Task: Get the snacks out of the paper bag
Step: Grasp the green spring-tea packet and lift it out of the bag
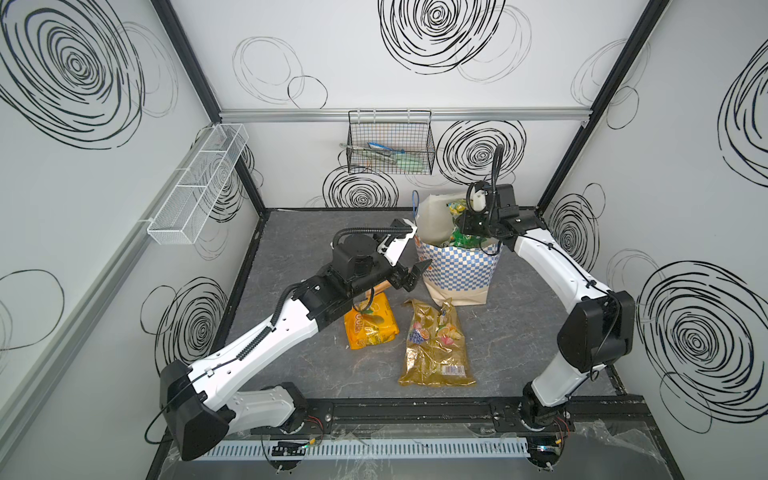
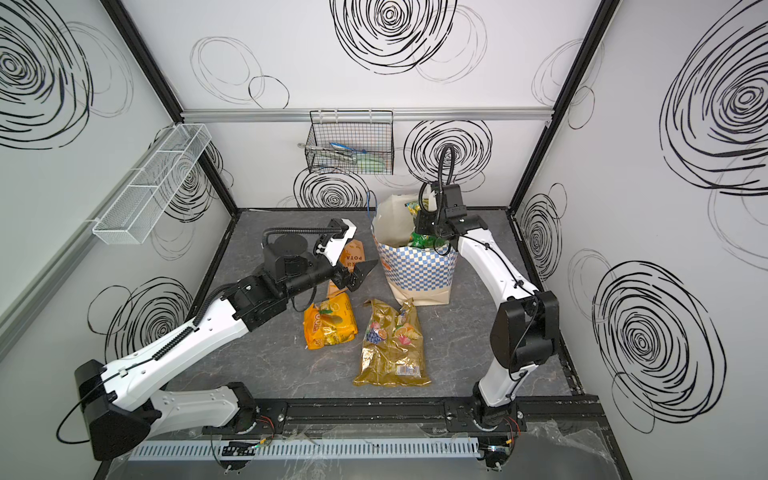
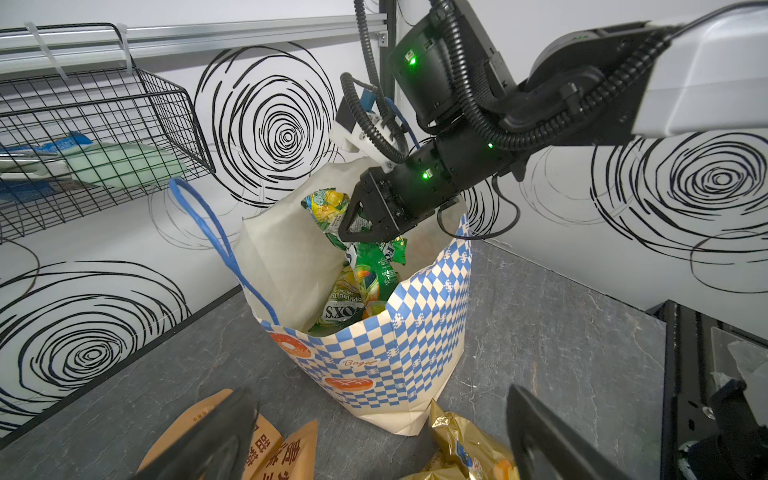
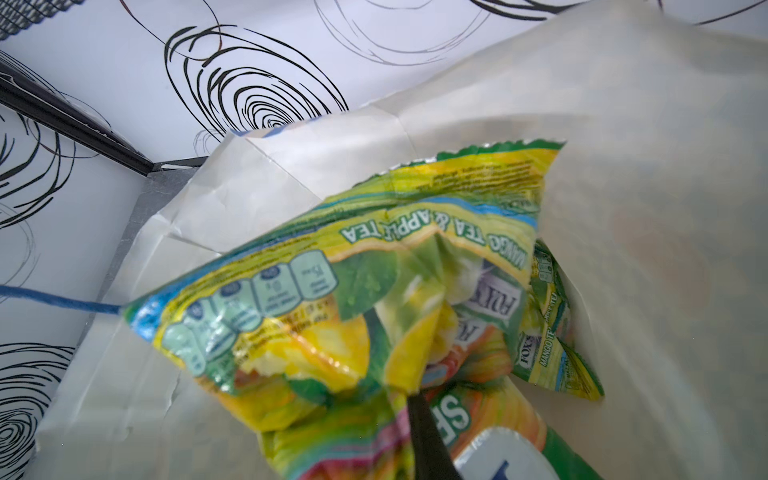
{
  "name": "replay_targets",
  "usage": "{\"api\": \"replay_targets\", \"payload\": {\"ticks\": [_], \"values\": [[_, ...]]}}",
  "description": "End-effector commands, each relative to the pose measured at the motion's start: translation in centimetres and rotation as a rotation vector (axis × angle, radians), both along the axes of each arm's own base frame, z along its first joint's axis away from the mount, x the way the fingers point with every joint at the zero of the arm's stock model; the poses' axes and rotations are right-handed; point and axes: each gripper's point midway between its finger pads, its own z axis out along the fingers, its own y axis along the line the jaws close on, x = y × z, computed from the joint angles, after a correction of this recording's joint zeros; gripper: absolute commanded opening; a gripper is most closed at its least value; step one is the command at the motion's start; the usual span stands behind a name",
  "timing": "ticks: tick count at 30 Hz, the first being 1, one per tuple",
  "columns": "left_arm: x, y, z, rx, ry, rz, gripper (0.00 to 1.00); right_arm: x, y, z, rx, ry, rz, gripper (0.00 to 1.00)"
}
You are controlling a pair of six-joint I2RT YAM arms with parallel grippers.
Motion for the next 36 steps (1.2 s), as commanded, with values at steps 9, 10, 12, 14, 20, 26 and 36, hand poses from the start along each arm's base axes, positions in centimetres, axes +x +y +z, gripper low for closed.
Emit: {"api": "replay_targets", "payload": {"ticks": [9, 10, 12, 14, 20, 26, 36], "values": [[-0.6, -0.3, 1.7, -0.047, -0.051, -0.019, 0.96, 0.5, 1.0, 12.8, 0.161, -0.268, 0.030, 0.00], [-0.8, -0.4, 1.8, -0.047, -0.056, -0.025, 0.96, 0.4, 1.1, 13.7, 0.175, -0.283, 0.035, 0.00], [-1.0, -0.5, 1.8, -0.046, -0.060, -0.034, 0.96, 0.2, 1.4, 14.9, 0.199, -0.302, 0.046, 0.00], [-1.2, -0.6, 1.8, -0.049, -0.064, -0.042, 0.96, -0.3, 1.5, 16.2, 0.221, -0.319, 0.055, 0.00], [-1.9, -0.8, 2.2, -0.065, -0.081, -0.070, 0.96, -2.3, 1.4, 19.7, 0.272, -0.388, 0.079, 0.00], [-1.9, -0.7, 2.3, -0.072, -0.082, -0.068, 0.96, -2.4, 1.1, 20.2, 0.258, -0.405, 0.070, 0.00], [-2.4, -0.7, 2.4, -0.068, -0.098, -0.082, 0.96, -3.8, 1.4, 23.8, 0.305, -0.458, 0.107, 0.00]]}}
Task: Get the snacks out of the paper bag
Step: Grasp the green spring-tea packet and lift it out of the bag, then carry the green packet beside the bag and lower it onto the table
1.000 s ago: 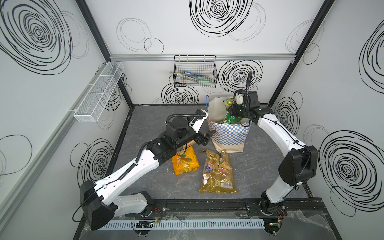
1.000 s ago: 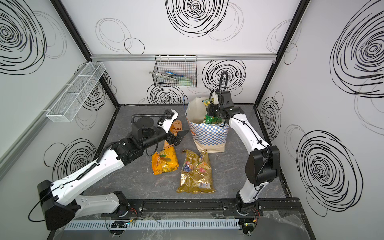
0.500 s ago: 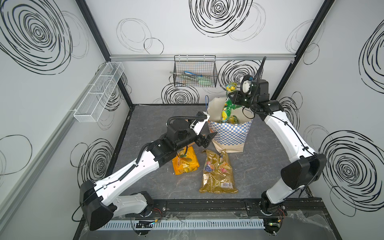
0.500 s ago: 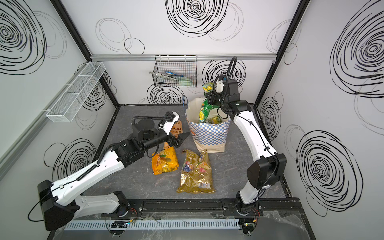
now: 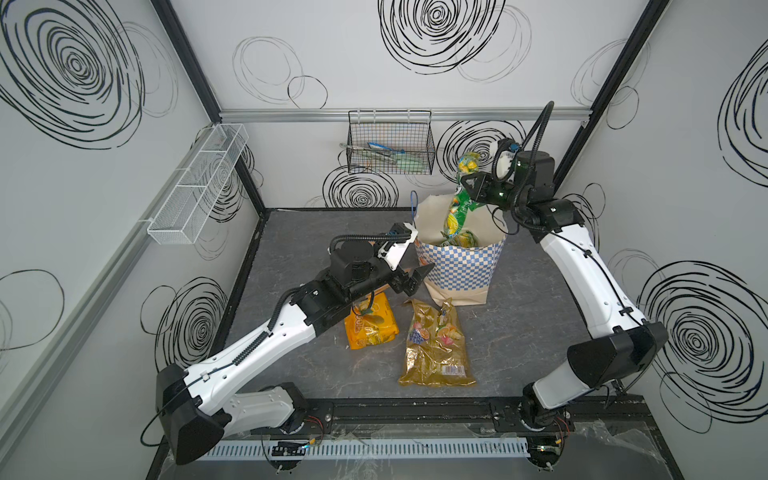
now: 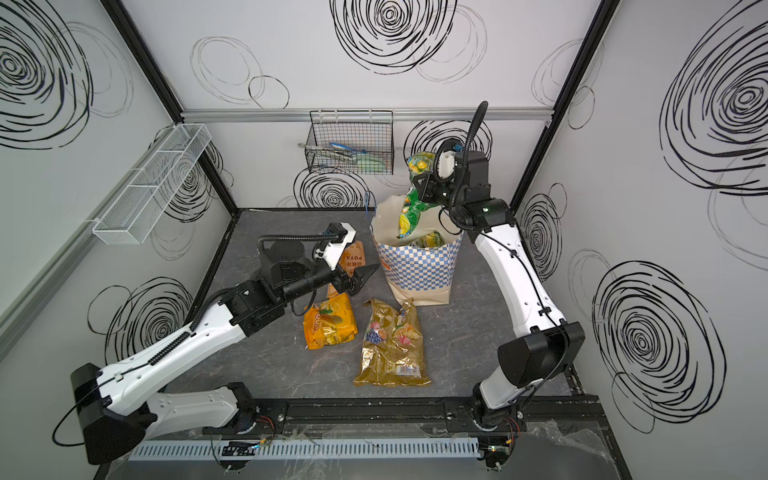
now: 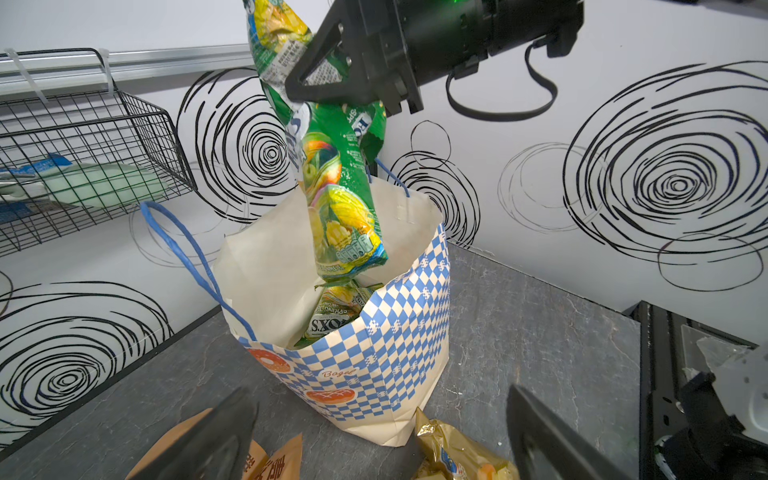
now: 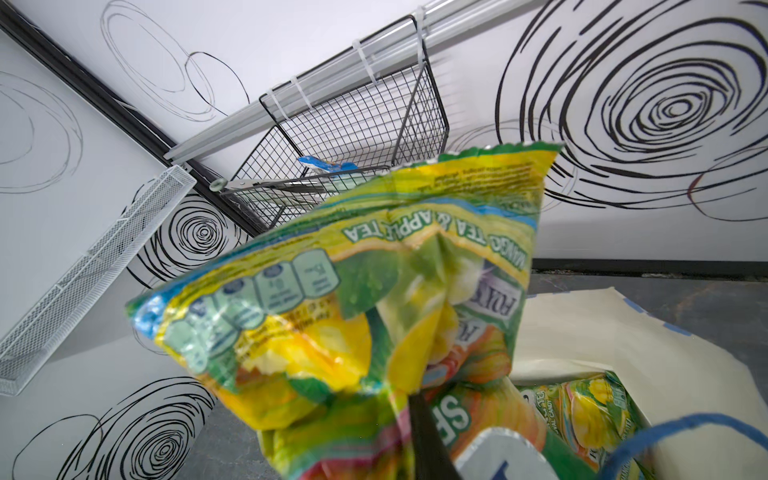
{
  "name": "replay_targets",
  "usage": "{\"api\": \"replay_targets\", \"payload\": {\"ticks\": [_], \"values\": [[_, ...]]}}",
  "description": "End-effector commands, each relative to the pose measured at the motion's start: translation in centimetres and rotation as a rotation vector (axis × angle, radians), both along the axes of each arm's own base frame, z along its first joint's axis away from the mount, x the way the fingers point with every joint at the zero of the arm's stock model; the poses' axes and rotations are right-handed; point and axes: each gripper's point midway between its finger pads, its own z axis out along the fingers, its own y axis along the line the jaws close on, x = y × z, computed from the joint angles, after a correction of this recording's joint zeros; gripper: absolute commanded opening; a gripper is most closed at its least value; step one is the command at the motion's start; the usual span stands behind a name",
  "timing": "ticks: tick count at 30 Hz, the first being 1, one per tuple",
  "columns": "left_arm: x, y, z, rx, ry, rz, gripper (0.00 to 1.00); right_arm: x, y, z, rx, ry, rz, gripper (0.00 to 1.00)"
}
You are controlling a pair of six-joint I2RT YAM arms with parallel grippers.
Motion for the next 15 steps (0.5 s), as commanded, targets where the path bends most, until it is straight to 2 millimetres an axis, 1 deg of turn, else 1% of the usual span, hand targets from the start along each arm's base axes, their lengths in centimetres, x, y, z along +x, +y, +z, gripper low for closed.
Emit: {"api": "replay_targets", "payload": {"ticks": [1, 4, 7, 11, 15], "values": [[-1.0, -0.1, 1.8, -0.041, -0.071, -0.032, 0.96, -2.0, -0.1, 6.5, 0.068, -0.160, 0.026, 0.00], [-1.4, -0.1, 1.9, -0.042, -0.085, -0.031, 0.96, -2.9, -0.6, 7.6, 0.065, -0.184, 0.020, 0.00], [-2.0, 0.3, 2.3, -0.042, -0.136, -0.012, 0.96, -4.2, -1.1, 8.9, 0.061, -0.215, 0.014, 0.01], [-3.1, 0.9, 2.7, -0.029, -0.216, 0.011, 0.96, -6.7, -2.3, 10.7, 0.056, -0.261, -0.006, 0.01], [-4.3, 0.7, 3.2, -0.038, -0.252, -0.030, 0.96, -9.4, -4.1, 11.5, 0.040, -0.298, -0.057, 0.01]]}}
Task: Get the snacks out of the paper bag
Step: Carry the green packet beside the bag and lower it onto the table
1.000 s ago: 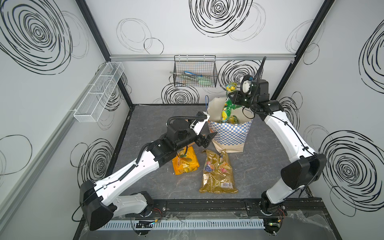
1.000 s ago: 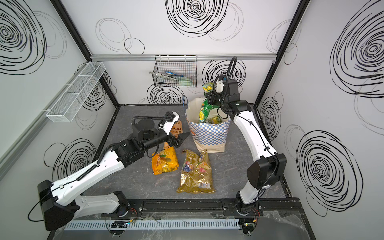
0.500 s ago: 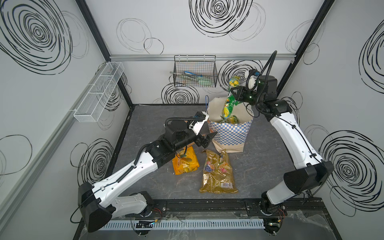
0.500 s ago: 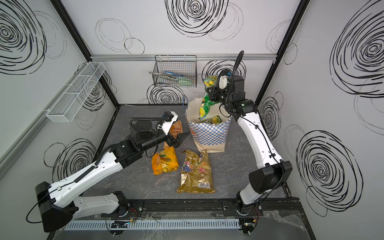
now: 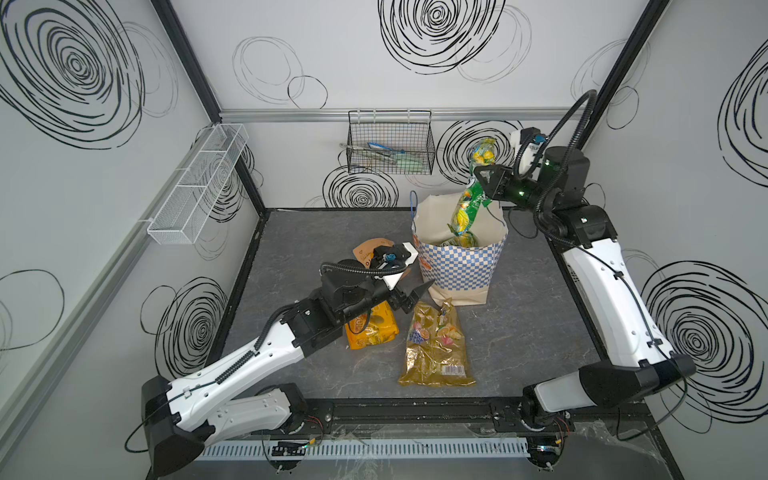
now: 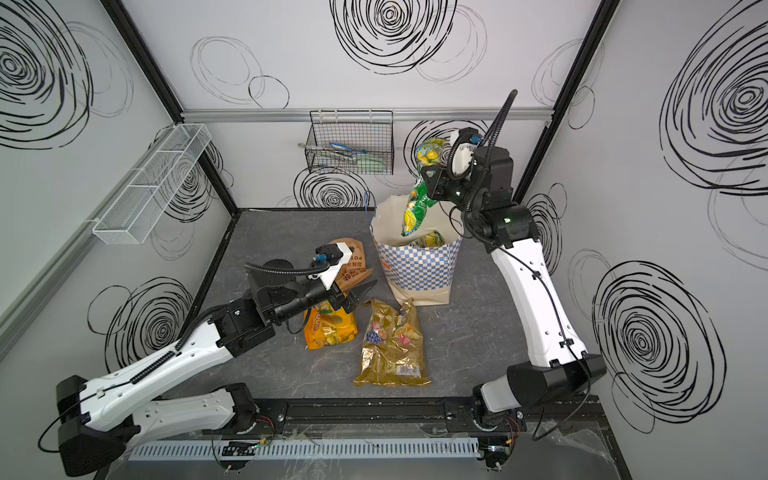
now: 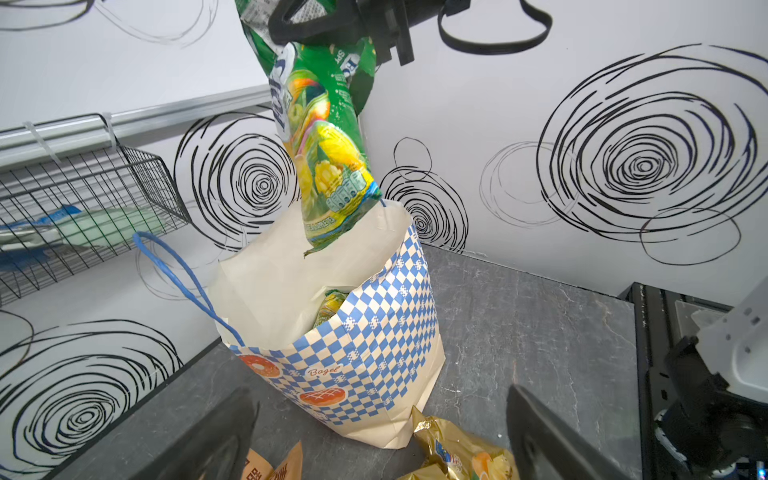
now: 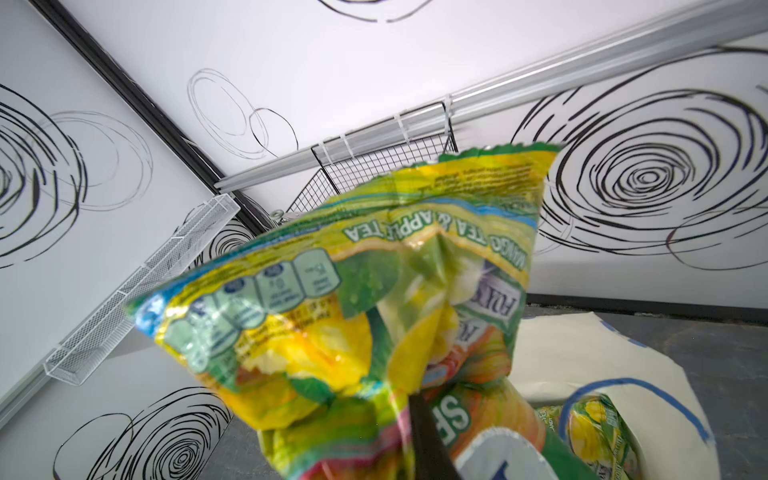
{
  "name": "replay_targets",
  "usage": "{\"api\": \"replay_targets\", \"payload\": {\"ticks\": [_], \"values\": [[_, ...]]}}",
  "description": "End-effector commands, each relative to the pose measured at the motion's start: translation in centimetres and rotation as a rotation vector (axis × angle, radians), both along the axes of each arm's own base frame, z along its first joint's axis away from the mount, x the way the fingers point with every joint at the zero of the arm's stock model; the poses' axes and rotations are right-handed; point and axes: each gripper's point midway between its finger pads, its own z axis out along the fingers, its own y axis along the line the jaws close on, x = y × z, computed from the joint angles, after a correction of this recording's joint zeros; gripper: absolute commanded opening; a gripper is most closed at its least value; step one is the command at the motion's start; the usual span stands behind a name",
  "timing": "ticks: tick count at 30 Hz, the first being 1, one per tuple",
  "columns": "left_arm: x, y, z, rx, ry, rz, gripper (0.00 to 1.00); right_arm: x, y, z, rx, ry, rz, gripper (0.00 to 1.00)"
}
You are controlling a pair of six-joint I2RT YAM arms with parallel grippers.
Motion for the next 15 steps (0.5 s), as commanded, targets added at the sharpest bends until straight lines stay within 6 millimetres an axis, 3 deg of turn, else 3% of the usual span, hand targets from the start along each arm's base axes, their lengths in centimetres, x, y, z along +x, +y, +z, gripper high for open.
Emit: {"api": "replay_targets", "payload": {"ticks": [1, 9, 15], "values": [[-0.7, 0.1, 2.5, -0.046, -0.110, -0.015, 0.96, -4.5, -2.5, 5.0, 0.022, -0.162, -0.056, 0.01], [-1.7, -0.6, 2.4, -0.031, -0.123, -0.038, 0.96, -10.0, -6.8, 3.2, 0.007, -0.173, -0.200, 0.00], [-2.8, -1.0, 2.5, -0.029, -0.135, -0.069, 0.96, -12.6, -9.0, -3.6, 0.033, -0.083, -0.292, 0.00]]}}
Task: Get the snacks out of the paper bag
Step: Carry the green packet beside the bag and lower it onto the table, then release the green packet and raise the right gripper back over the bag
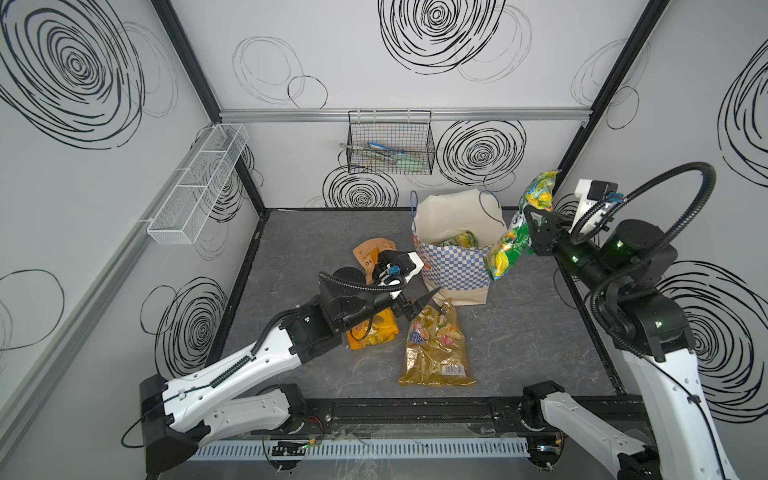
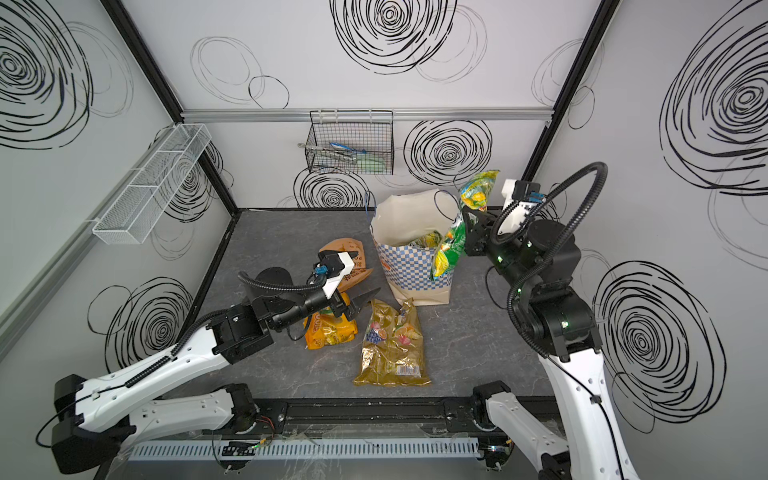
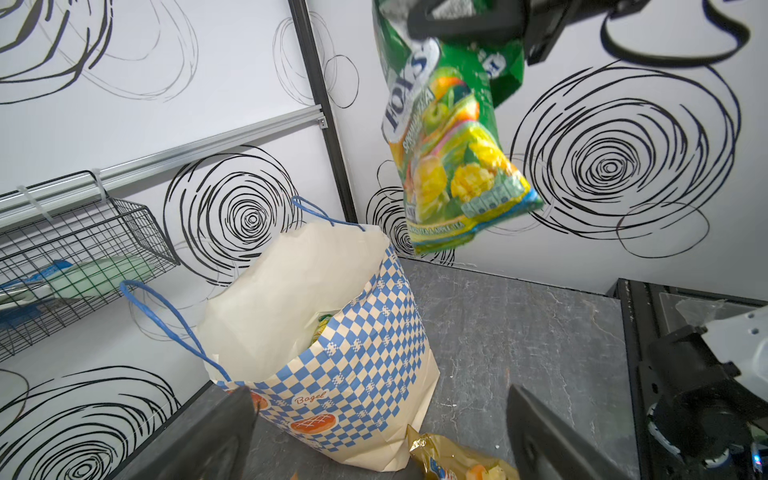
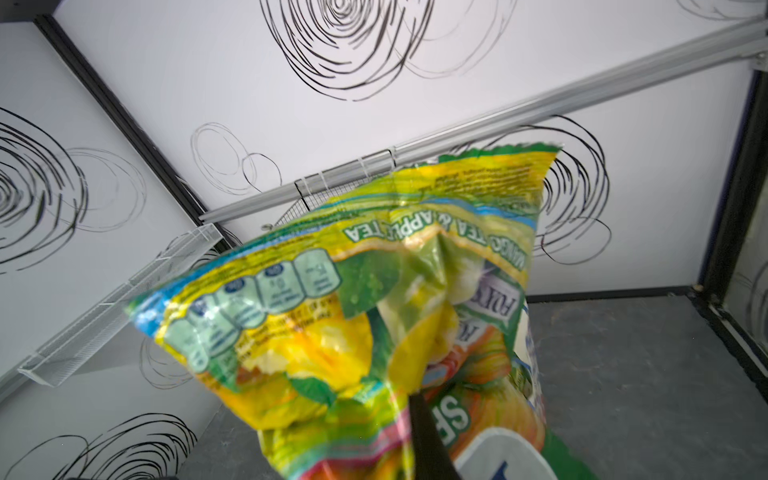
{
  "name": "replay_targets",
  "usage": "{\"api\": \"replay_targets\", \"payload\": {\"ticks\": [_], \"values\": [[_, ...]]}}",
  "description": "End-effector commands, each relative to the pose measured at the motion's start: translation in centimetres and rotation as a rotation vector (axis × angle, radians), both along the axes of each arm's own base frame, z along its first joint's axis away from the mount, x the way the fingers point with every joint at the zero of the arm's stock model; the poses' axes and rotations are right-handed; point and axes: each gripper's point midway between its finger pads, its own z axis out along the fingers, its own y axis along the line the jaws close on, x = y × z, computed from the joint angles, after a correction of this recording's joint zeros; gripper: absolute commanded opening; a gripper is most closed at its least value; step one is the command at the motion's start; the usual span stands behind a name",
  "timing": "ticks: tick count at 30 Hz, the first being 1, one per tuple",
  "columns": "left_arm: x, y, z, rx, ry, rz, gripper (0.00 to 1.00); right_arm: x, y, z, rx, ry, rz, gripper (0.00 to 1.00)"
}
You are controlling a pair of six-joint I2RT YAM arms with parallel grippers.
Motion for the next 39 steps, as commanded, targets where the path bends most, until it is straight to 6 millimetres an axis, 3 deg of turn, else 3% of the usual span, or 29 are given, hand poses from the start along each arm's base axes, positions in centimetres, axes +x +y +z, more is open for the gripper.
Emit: {"api": "replay_targets", "payload": {"ticks": [1, 11, 17, 23, 29, 37, 39], "values": [[-0.7, 0.2, 1.5, -0.033, -0.062, -0.007, 0.96, -0.6, -1.7, -2.5, 0.048, 0.015, -0.089, 0.00], [-1.1, -0.5, -0.9, 0.024, -0.027, -0.035, 0.96, -0.5, -1.4, -20.4, 0.160, 0.333, -0.123, 0.00], [-1.4, -1.2, -2.4, 0.032, 0.011, -0.067, 0.96, 0.8, -2.1, -27.2, 0.164, 0.421, -0.187, 0.01], [-1.5, -1.4, -2.9, 0.026, 0.032, -0.072, 0.96, 2.0, -3.8, -31.8, 0.180, 0.480, -0.259, 0.09], [-1.6, -1.5, -2.9, 0.020, 0.039, -0.080, 0.96, 2.4, -5.6, -34.5, 0.223, 0.496, -0.288, 0.27], [-1.5, -1.7, -3.4, 0.030, 0.053, -0.089, 0.96, 2.7, -6.2, -36.3, 0.244, 0.542, -0.264, 0.54], [-1.5, -1.9, -3.6, 0.038, 0.059, -0.094, 0.96, 2.9, -6.5, -36.1, 0.236, 0.540, -0.275, 0.66]]}}
